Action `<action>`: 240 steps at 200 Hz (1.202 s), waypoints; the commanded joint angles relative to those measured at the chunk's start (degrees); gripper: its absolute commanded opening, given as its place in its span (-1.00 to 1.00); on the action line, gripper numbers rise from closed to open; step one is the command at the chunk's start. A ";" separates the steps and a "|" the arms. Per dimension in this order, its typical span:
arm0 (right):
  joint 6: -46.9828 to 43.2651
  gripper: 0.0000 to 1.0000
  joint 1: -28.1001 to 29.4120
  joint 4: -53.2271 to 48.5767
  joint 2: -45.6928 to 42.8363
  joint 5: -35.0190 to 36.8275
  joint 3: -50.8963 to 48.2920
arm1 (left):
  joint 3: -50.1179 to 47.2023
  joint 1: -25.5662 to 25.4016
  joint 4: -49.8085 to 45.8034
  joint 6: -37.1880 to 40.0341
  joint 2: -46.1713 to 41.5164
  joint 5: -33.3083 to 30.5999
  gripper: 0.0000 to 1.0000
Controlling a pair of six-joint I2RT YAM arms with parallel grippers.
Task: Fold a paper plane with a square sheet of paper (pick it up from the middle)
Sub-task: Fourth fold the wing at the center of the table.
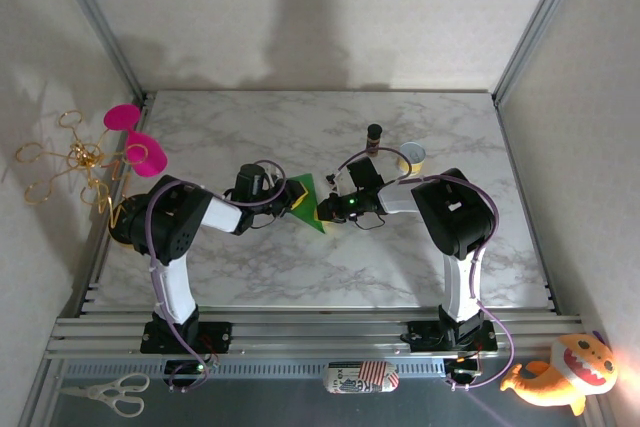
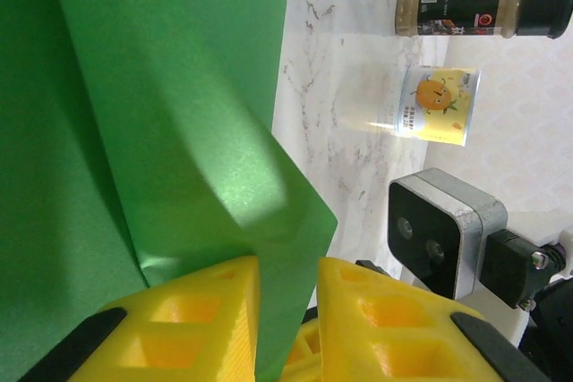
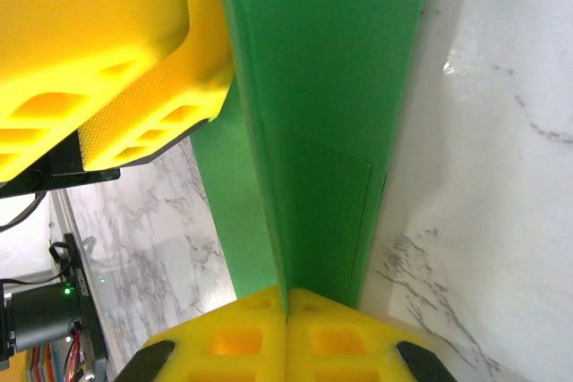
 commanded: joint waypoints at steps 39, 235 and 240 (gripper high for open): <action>-2.60 -0.87 -0.04 -6.24 5.71 14.46 -3.42 | -0.54 0.36 3.49 -0.03 1.84 0.22 -0.55; -1.57 -0.56 0.04 -11.93 -5.18 4.99 0.40 | -1.63 0.01 0.93 1.99 4.08 -1.70 -0.56; -1.68 -0.56 0.12 -12.19 -5.06 4.85 0.32 | -1.64 0.01 0.98 1.99 4.15 -1.70 -0.56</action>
